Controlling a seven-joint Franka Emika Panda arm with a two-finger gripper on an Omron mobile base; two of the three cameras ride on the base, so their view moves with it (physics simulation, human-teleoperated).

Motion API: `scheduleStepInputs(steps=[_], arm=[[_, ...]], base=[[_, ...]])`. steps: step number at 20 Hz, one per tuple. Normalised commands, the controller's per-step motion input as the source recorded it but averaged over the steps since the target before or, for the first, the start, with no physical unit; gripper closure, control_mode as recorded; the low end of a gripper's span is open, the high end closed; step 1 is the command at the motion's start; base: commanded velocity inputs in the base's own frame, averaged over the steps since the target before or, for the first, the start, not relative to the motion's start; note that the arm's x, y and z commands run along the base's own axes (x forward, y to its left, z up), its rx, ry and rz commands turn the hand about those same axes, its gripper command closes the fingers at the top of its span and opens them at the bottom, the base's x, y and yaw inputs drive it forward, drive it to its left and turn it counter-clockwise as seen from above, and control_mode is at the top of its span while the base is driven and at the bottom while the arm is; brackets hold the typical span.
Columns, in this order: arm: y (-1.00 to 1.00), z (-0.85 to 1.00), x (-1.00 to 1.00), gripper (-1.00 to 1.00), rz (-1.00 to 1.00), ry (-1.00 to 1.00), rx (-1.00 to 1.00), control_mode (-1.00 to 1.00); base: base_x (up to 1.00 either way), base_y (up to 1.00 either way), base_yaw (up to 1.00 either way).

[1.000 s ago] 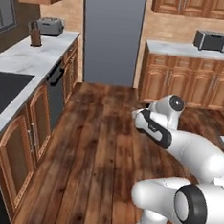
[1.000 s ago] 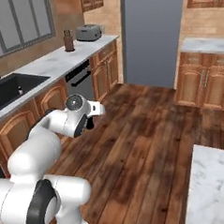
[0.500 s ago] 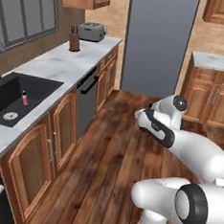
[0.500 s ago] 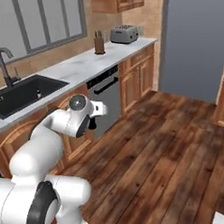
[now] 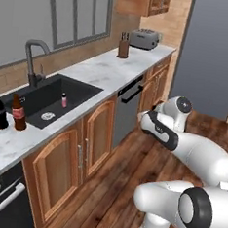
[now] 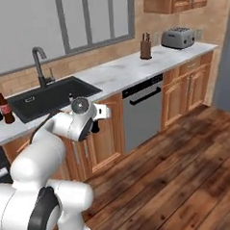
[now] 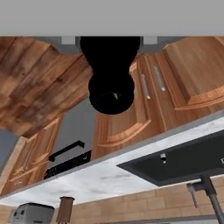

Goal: Place the large bottle from the dining counter next to the other large bottle outside the sink, and place the small bottle from the dining counter next to the other small bottle inside the sink.

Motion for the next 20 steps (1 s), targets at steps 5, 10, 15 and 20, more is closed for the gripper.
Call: scheduleStepInputs(steps=[5, 10, 15, 20], arm=[[0.0, 0.0, 0.0, 1.0, 0.0, 0.0, 0.0, 1.0], [0.0, 0.0, 0.0, 1.0, 0.0, 0.0, 0.0, 1.0], [0.0, 0.0, 0.0, 1.0, 0.0, 0.0, 0.0, 1.0], [0.0, 0.0, 0.0, 1.0, 0.0, 0.0, 0.0, 1.0]], base=[[0.58, 0.0, 0.47], [0.6, 0.0, 0.46], [0.53, -0.11, 0.44], [0.49, -0.33, 0.38]])
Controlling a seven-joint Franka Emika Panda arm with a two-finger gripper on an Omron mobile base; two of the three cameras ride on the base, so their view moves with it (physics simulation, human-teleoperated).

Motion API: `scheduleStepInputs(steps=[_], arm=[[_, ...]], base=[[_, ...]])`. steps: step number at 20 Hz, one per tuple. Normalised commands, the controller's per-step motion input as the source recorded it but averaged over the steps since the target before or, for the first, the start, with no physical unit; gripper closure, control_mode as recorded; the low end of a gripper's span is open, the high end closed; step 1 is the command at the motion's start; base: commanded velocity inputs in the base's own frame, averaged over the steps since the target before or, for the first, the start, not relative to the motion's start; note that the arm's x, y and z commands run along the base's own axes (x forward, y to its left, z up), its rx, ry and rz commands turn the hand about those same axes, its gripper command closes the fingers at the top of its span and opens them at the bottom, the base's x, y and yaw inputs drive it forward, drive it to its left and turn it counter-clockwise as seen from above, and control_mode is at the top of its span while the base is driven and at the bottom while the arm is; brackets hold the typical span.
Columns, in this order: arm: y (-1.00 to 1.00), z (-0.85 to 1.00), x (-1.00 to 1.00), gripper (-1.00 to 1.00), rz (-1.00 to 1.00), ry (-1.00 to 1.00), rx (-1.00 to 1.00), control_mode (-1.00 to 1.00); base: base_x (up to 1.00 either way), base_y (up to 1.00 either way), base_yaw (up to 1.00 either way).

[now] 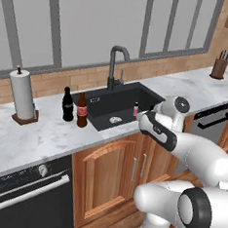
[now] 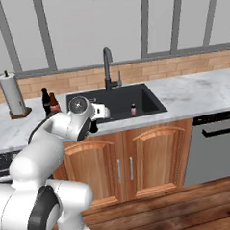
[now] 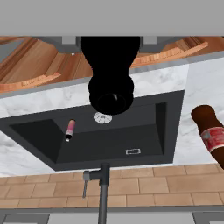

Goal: Place the large bottle from the dining counter next to the other large bottle outside the sink, and place the small bottle from the dining counter next to the other small bottle inside the sink.

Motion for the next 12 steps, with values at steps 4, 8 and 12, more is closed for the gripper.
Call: scheduleStepInputs(steps=[4, 8, 12], arm=[[0.0, 0.0, 0.0, 1.0, 0.0, 0.0, 0.0, 1.0], [0.0, 0.0, 0.0, 1.0, 0.0, 0.0, 0.0, 1.0], [0.0, 0.0, 0.0, 1.0, 0.0, 0.0, 0.0, 1.0]], base=[[0.41, -0.49, 0.34], [0.39, -0.52, 0.32], [0.36, -0.46, 0.3]])
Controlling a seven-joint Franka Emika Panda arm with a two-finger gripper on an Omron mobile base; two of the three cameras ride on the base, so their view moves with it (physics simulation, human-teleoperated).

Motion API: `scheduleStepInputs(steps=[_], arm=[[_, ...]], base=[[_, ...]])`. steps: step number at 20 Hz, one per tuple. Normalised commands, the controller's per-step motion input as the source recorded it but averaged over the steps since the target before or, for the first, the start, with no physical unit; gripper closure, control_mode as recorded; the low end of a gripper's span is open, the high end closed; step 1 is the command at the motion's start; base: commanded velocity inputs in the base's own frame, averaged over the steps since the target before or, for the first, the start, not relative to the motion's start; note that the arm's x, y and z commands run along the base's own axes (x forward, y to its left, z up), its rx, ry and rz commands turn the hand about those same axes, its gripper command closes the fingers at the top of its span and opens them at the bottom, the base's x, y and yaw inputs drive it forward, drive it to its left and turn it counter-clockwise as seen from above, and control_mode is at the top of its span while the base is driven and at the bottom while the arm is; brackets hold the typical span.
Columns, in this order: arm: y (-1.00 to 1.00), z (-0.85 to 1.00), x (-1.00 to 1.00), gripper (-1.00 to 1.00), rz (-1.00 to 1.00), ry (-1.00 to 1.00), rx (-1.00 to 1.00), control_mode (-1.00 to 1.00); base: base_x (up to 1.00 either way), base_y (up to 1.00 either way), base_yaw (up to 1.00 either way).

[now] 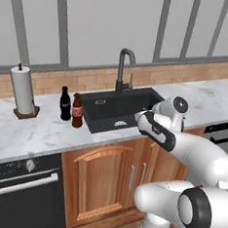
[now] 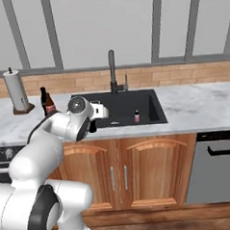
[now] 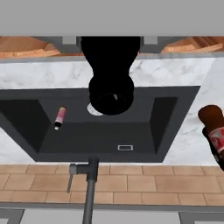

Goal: Place the large bottle from the dining counter next to the other large bottle outside the sink, and place the small bottle from the dining counter next to the other small bottle inside the sink.

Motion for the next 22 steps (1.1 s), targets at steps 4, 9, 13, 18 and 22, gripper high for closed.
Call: scheduleStepInputs(steps=[4, 9, 13, 18, 22], arm=[[0.0, 0.0, 0.0, 1.0, 0.0, 0.0, 0.0, 1.0], [0.0, 0.0, 0.0, 1.0, 0.0, 0.0, 0.0, 1.0], [0.0, 0.0, 0.0, 1.0, 0.0, 0.0, 0.0, 1.0], [0.0, 0.0, 0.0, 1.0, 0.0, 0.0, 0.0, 1.0], [0.0, 0.0, 0.0, 1.0, 0.0, 0.0, 0.0, 1.0]], base=[[0.38, -0.42, 0.3], [0.39, -0.37, 0.28], [0.38, -0.34, 0.25], [0.43, -0.08, 0.15], [0.48, -0.1, 0.08]])
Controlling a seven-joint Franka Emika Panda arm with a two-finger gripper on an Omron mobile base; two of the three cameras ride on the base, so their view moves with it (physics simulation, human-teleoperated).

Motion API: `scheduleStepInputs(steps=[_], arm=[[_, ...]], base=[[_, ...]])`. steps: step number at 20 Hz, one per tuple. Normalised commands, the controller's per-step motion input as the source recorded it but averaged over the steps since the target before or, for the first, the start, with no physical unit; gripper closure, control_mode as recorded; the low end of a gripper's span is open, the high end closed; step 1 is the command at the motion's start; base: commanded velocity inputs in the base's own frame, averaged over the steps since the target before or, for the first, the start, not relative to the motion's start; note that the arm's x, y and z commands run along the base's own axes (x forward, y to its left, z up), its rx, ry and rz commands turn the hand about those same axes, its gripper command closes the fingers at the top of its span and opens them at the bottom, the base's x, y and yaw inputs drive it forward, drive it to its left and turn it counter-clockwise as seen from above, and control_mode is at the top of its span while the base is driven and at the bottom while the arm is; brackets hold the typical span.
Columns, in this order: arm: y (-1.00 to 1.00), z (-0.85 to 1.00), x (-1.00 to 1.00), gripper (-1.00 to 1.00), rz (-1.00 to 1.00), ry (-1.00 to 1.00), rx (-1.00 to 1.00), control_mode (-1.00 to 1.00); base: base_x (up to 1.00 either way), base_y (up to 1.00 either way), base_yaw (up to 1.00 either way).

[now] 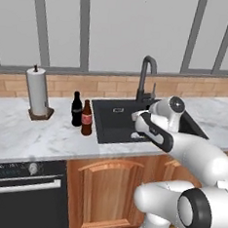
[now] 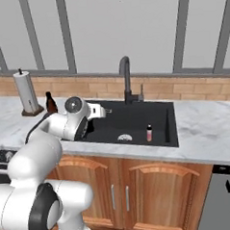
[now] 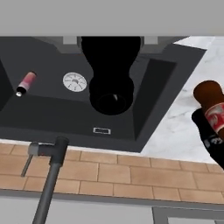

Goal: Place the large bottle from the dining counter next to the other large bottle outside the sink, and place the small bottle from the dining counter next to the other small bottle inside the sink.

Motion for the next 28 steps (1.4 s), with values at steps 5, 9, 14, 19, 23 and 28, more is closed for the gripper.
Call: scheduleStepInputs(steps=[5, 9, 14, 19, 23, 28], arm=[[0.0, 0.0, 0.0, 1.0, 0.0, 0.0, 0.0, 1.0], [0.0, 0.0, 0.0, 1.0, 0.0, 0.0, 0.0, 1.0], [0.0, 0.0, 0.0, 1.0, 0.0, 0.0, 0.0, 1.0], [0.0, 0.0, 0.0, 1.0, 0.0, 0.0, 0.0, 1.0], [0.0, 0.0, 0.0, 1.0, 0.0, 0.0, 0.0, 1.0], [0.0, 0.0, 0.0, 1.0, 0.0, 0.0, 0.0, 1.0]], base=[[0.42, -0.06, 0.07], [0.38, -0.06, 0.06], [0.35, -0.04, 0.06], [0.32, -0.05, 0.06], [0.27, -0.04, 0.05], [0.18, 0.0, 0.05]])
